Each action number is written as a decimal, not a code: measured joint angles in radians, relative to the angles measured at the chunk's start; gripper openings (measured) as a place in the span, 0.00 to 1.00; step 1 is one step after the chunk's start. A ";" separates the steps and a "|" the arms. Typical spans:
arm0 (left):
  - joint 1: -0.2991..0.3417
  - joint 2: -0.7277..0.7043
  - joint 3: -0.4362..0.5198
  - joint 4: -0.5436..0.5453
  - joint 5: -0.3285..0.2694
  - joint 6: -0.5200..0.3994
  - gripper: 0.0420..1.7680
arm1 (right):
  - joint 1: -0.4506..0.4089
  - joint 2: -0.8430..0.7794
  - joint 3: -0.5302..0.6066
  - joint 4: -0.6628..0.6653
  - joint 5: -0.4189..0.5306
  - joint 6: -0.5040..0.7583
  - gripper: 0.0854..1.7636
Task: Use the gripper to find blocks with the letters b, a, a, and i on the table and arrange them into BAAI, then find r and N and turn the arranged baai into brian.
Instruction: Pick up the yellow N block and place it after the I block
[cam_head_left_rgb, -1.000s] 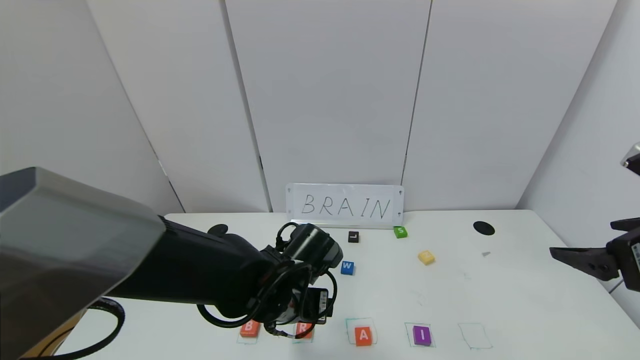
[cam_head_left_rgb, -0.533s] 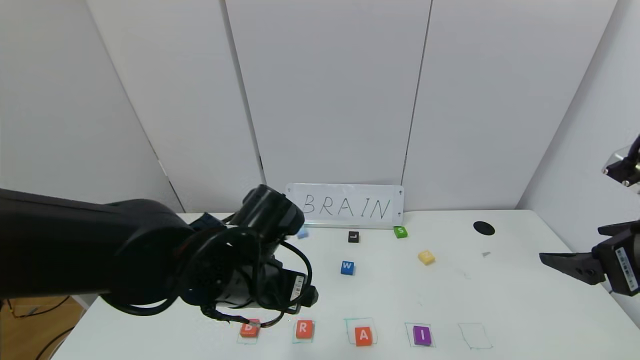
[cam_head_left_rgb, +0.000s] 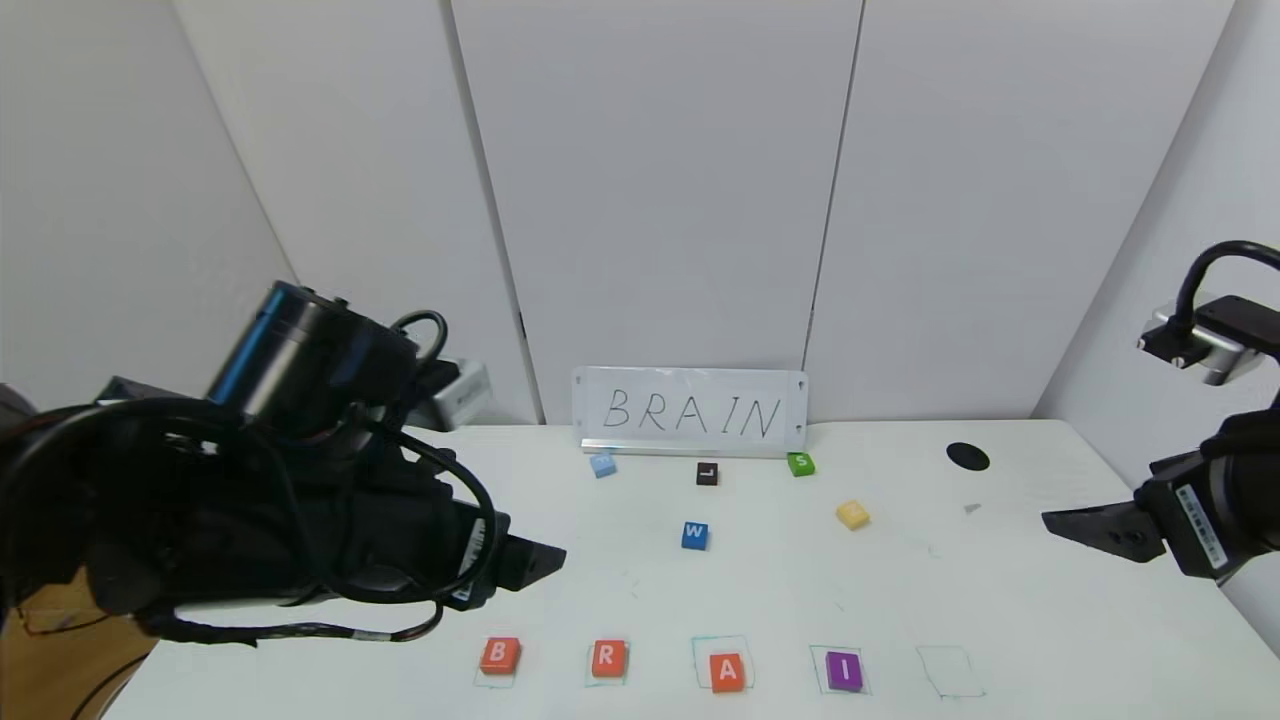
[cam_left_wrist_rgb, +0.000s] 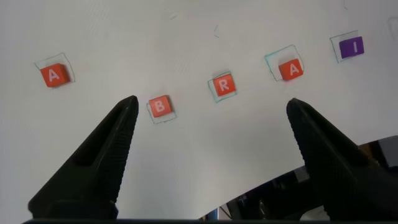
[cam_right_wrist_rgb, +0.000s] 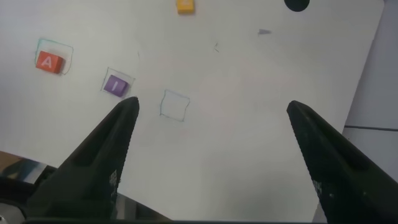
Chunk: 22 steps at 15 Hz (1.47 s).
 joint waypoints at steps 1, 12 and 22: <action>0.041 -0.029 0.001 0.001 -0.030 0.029 0.96 | 0.000 0.021 -0.033 0.030 0.001 0.002 0.97; 0.274 -0.136 -0.009 0.022 -0.159 0.170 0.96 | -0.056 0.405 -0.324 0.079 0.141 0.048 0.97; 0.275 -0.134 -0.003 0.013 -0.157 0.180 0.97 | -0.072 0.765 -0.621 0.082 0.140 -0.019 0.97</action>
